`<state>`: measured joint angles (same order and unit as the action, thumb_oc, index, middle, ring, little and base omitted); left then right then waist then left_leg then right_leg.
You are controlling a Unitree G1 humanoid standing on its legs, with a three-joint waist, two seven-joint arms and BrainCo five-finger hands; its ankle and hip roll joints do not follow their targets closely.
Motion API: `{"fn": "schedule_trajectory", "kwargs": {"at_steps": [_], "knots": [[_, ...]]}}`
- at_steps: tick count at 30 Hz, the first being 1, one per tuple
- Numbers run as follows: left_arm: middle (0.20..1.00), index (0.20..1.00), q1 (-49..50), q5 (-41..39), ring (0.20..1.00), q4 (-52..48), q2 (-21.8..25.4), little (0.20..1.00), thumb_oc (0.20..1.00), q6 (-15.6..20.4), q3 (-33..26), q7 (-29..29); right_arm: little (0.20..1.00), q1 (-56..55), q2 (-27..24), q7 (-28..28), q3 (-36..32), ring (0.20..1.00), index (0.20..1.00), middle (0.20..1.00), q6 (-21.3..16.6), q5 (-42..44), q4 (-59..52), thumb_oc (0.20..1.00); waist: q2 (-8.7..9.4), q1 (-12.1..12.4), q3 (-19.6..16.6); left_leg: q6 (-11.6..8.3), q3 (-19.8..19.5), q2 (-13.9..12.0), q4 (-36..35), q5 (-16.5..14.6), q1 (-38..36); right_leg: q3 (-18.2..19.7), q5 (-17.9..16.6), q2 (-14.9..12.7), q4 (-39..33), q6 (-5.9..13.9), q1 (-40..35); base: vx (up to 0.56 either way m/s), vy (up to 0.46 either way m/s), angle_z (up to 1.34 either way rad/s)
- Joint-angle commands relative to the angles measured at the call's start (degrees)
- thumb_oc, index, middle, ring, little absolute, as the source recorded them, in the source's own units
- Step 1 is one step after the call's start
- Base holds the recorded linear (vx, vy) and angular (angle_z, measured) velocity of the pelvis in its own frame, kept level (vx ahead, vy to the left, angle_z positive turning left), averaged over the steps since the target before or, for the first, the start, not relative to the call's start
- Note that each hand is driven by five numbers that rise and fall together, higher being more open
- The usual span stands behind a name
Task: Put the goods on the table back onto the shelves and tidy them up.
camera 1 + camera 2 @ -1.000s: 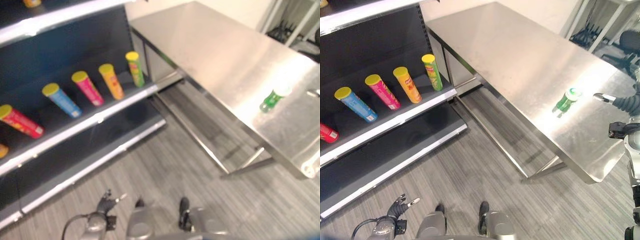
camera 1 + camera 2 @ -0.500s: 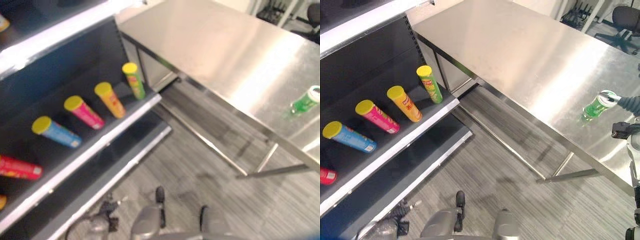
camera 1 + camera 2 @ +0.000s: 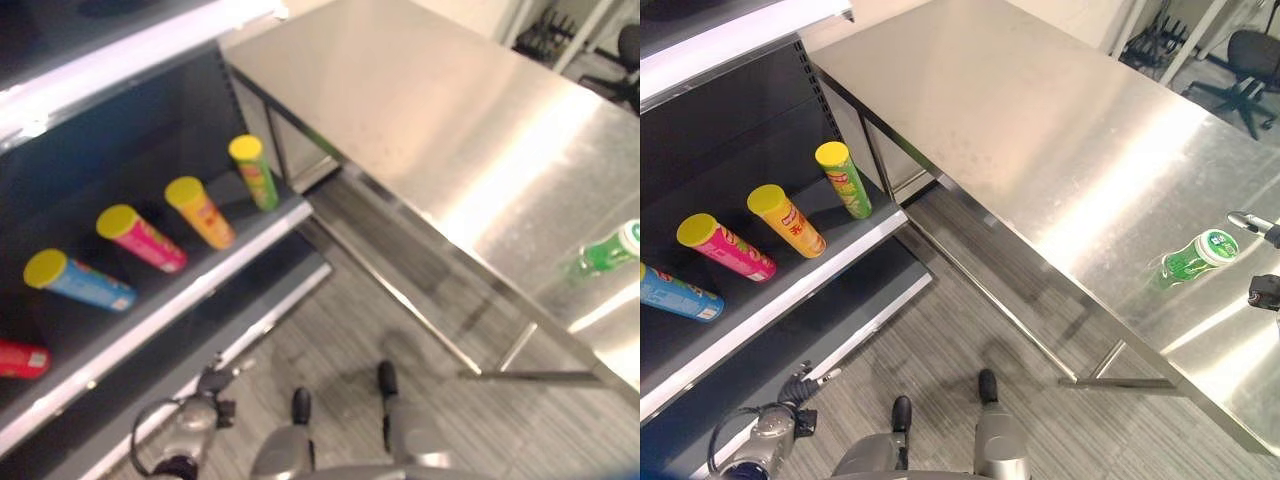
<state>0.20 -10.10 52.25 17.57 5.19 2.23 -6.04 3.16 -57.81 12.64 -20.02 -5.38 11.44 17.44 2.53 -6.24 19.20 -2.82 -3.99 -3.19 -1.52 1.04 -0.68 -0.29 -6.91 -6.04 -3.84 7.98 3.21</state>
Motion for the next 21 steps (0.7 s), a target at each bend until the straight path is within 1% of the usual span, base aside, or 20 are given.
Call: {"fn": "schedule_trajectory", "kwargs": {"at_steps": [1,6,11,12,17,21], "knots": [[1.0,1.0,-0.2,0.13,1.0,0.36,3.31,1.0,1.0,1.71,-0.15,-0.4,1.0,0.66,-1.12,-1.73,-3.93,1.0,1.0,1.0,-3.02,4.22,-0.77,1.0,3.3,1.13,-2.18,-4.14,1.98,-2.97,8.8,-9.52,1.87,-0.27,12.23,-1.81,8.1,2.61,0.49,0.08,-0.093,0.02],[1.0,1.0,0.65,1.05,1.0,2.07,2.81,1.0,1.0,1.48,-0.3,0.52,1.0,-0.53,-0.71,-6.95,-0.88,1.0,1.0,1.0,-2.73,8.0,-0.61,1.0,3.03,0.7,-2.67,-5.15,2.55,-4.5,8.31,-9.15,0.79,-1.09,13.24,-1.42,8.54,1.95,-0.84,0.06,-0.068,0.03],[1.0,1.0,1.02,1.74,1.0,4.5,2.47,1.0,1.0,1.06,-0.51,0.72,1.0,-0.62,-0.63,-10.07,2.55,1.0,1.0,1.0,-2.24,9.28,-1.06,1.0,2.63,0.6,-2.88,-5.53,3.03,-4.92,7.64,-8.98,-0.18,-1.26,13.64,-1.5,8.77,1.75,-1.62,0.04,-0.028,0.02],[1.0,1.0,1.5,2.14,1.0,4.07,2.51,1.0,1.0,1.22,-0.64,0.94,1.0,-1.28,-0.83,-11.51,3.19,1.0,1.0,1.0,-2.26,9.47,-2.04,1.0,2.33,0.53,-2.93,-5.64,3.18,-4.94,7.39,-8.87,-0.33,-1.36,13.71,-1.63,8.78,1.79,-1.79,0.04,-0.01,0.02],[1.0,1.0,1.97,2.1,1.0,4.26,2.4,1.0,1.0,1.43,-1.21,1.23,1.0,-4.27,-0.7,-13.12,1.68,1.0,1.0,1.0,-2.6,10.31,-4.14,1.0,1.79,0.1,-3.08,-5.73,3.4,-5.0,6.66,-8.56,-0.72,-1.55,13.72,-2.13,8.53,1.98,-2.21,0.02,0.003,0.01],[1.0,1.0,1.97,2.1,1.0,4.26,2.4,1.0,1.0,1.43,-1.2,1.23,1.0,-4.29,-0.7,-13.12,1.66,1.0,1.0,1.0,-2.6,10.31,-4.15,1.0,1.79,0.11,-3.08,-5.73,3.4,-5.0,6.66,-8.56,-0.73,-1.55,13.72,-2.13,8.53,1.98,-2.21,0.0,0.0,0.0]]}}
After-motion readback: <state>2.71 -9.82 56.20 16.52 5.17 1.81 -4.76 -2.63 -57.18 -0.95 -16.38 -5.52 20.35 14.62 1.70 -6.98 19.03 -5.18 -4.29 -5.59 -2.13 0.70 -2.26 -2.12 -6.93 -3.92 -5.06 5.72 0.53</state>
